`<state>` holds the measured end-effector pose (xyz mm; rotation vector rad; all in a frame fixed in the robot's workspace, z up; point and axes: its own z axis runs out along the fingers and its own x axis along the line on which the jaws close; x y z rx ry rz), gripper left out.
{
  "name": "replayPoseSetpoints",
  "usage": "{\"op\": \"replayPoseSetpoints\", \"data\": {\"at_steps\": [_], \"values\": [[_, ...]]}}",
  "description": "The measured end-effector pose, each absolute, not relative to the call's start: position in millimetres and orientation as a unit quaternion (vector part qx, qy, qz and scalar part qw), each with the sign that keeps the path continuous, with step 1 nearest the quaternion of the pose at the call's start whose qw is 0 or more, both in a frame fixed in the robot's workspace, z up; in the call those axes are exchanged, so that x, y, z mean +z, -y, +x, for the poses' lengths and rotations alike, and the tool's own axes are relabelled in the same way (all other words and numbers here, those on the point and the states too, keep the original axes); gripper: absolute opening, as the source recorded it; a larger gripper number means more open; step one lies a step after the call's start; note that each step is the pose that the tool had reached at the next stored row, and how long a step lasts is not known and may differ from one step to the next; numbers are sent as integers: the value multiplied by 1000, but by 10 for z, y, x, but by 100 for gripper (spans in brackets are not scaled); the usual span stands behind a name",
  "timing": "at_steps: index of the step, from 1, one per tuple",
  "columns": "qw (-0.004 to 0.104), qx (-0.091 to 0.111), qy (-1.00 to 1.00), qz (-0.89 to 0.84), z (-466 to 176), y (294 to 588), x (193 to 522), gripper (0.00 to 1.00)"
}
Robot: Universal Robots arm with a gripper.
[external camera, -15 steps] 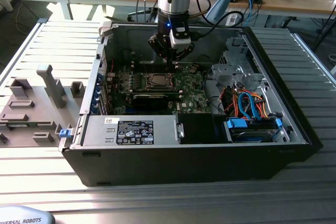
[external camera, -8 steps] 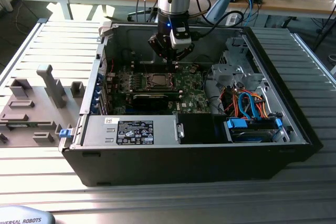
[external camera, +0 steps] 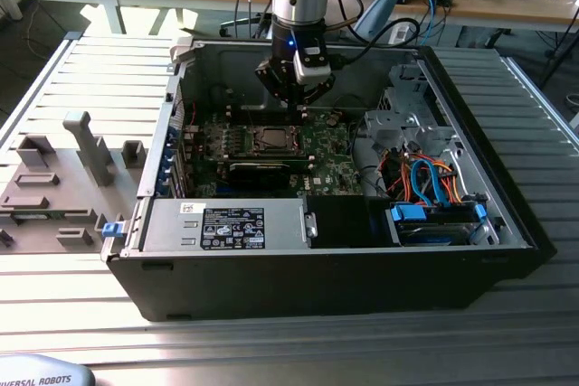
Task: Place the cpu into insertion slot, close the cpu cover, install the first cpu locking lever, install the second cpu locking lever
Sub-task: 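Install the first cpu locking lever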
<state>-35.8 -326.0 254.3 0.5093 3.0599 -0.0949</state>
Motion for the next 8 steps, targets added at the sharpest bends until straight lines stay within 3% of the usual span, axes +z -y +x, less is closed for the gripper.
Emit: {"op": "replayPoseSetpoints", "data": {"at_steps": [8], "values": [[19, -30, -987, 159, -357, 3260, 2543, 11]]}}
